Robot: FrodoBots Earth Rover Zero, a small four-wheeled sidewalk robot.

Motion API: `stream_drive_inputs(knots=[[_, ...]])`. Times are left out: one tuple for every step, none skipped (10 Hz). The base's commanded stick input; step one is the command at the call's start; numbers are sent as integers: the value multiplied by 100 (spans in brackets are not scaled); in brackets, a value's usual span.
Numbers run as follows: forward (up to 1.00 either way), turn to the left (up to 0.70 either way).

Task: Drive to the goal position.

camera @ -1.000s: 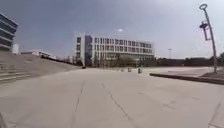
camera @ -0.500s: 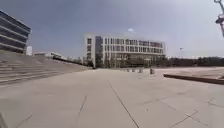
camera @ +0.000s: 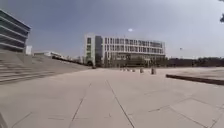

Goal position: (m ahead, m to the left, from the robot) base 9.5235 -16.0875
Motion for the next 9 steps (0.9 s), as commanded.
stream_drive_inputs(knots=[[70, 2], [70, 2], [70, 2], [70, 2], [70, 2], [70, 2], [70, 2], [70, 2], [70, 2]])
